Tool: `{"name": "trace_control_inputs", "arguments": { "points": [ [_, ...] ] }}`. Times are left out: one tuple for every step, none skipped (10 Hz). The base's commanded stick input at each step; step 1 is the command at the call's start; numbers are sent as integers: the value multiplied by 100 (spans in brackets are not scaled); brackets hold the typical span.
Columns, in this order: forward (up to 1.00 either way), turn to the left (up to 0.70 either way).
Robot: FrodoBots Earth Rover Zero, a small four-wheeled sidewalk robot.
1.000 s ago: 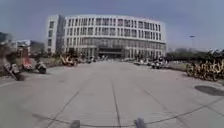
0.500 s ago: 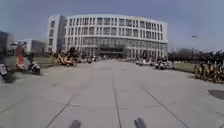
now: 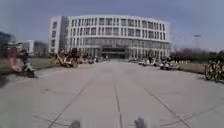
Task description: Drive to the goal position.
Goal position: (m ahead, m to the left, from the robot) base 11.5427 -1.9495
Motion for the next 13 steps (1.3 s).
{"name": "trace_control_inputs", "arguments": {
  "points": [
    [85,-6],
    [85,-9],
    [85,-13],
    [85,-16],
    [85,-14],
    [85,-9],
    [85,-5],
    [85,0],
    [85,0],
    [85,-2],
    [85,-3],
    [85,-5],
    [85,-7]
  ]
}}
